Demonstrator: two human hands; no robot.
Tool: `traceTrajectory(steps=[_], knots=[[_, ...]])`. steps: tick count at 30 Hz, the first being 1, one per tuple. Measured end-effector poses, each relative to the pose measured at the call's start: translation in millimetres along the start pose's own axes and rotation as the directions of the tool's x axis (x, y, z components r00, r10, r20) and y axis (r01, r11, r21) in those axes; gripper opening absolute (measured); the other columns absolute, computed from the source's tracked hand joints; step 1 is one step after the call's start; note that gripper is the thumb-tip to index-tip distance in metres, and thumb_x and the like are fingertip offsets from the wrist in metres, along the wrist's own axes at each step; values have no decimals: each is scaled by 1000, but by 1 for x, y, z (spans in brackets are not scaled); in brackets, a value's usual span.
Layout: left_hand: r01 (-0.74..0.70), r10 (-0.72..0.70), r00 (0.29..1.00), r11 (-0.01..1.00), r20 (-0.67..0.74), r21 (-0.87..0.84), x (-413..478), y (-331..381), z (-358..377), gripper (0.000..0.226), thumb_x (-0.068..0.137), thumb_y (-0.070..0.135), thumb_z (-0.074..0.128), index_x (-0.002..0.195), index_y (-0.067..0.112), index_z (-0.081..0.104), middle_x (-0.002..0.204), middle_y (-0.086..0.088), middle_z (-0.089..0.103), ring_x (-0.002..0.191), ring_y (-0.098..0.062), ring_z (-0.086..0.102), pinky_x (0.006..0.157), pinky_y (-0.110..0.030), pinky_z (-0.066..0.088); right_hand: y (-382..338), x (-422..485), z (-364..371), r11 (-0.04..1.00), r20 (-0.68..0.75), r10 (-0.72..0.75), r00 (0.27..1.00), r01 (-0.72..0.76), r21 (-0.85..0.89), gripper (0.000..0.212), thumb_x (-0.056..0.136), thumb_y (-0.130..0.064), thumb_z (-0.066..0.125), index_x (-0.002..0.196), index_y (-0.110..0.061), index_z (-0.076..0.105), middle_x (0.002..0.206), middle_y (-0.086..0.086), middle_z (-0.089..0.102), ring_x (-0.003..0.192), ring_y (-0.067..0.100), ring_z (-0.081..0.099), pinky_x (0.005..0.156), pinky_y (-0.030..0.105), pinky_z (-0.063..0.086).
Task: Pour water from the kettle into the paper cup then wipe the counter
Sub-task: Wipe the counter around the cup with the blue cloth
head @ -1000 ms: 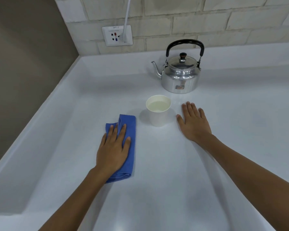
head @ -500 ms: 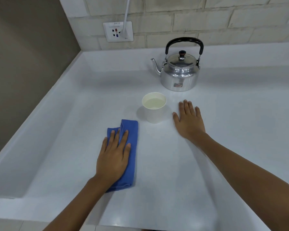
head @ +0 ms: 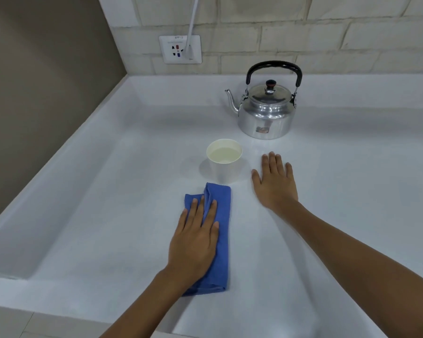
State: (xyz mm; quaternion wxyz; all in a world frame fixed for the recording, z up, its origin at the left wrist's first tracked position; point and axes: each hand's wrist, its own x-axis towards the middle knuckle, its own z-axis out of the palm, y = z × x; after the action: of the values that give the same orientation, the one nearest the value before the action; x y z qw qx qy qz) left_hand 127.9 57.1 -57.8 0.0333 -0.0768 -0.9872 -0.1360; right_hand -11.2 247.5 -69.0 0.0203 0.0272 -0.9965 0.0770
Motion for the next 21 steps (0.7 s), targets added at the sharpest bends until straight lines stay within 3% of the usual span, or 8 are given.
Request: traceTrajectory(steps=[4, 7, 10, 12, 16, 19, 21], knots=[[74, -74, 997, 997, -14, -7, -1, -3, -10, 70, 89, 48, -9, 142, 12, 17, 151, -12, 15, 141, -34, 13, 114, -43, 7, -1, 0, 0, 1000, -4, 3, 1000, -3, 6, 61, 95, -42, 10, 144, -8, 1, 156, 11, 3, 143, 22, -2, 117, 43, 1], [108, -107, 994, 993, -30, 42, -1, 15, -10, 66, 95, 37, 0, 134, 2, 41, 138, -23, 43, 127, -42, 40, 102, -54, 35, -2, 1, -1, 1000, -3, 4, 1000, -4, 2, 61, 95, -42, 11, 144, -7, 2, 156, 12, 3, 143, 23, -2, 117, 44, 1], [63, -61, 997, 997, -40, 54, 1, 41, 0, 54, 96, 31, 15, 131, 5, 47, 134, -19, 50, 124, -37, 46, 97, -51, 42, -3, 0, -1, 1000, -2, 4, 1000, -4, -1, 61, 95, -41, 11, 144, -7, 2, 156, 12, 3, 143, 24, -1, 117, 45, 2], [34, -32, 999, 999, -34, 40, 5, 57, 7, 50, 93, 30, 24, 134, 8, 44, 137, -16, 48, 127, -34, 43, 100, -49, 40, -3, 1, -2, 1000, 5, 5, 1000, -5, 1, 60, 95, -41, 12, 144, -7, 1, 156, 12, 3, 143, 24, -2, 117, 44, 1], [20, -20, 1000, 1000, 9, 17, 16, 73, 15, 51, 97, 30, 33, 143, 12, 23, 149, -16, 28, 138, -31, 23, 111, -49, 17, -2, 1, -3, 1000, 12, -7, 1000, 7, -3, 60, 96, -41, 12, 144, -7, 0, 156, 12, 2, 143, 24, -2, 117, 43, 1], [-37, 49, 995, 990, 83, -137, 19, 60, 12, 52, 97, 42, 16, 142, 28, -5, 155, -1, -6, 143, -19, -8, 114, -33, -11, 1, 0, -7, 998, 32, -9, 999, 6, 66, 58, 97, -39, 16, 144, -8, 3, 156, 11, 3, 143, 23, -2, 117, 42, 1], [-29, 57, 994, 957, 88, -290, 18, 37, 3, 55, 91, 52, 6, 142, 36, -4, 155, 6, -7, 142, -10, -11, 112, -26, -12, 2, -1, -15, 982, 56, -1, 998, -10, 187, 53, 98, -34, 21, 144, -9, 9, 156, 10, 6, 143, 22, 0, 117, 40, 1]])
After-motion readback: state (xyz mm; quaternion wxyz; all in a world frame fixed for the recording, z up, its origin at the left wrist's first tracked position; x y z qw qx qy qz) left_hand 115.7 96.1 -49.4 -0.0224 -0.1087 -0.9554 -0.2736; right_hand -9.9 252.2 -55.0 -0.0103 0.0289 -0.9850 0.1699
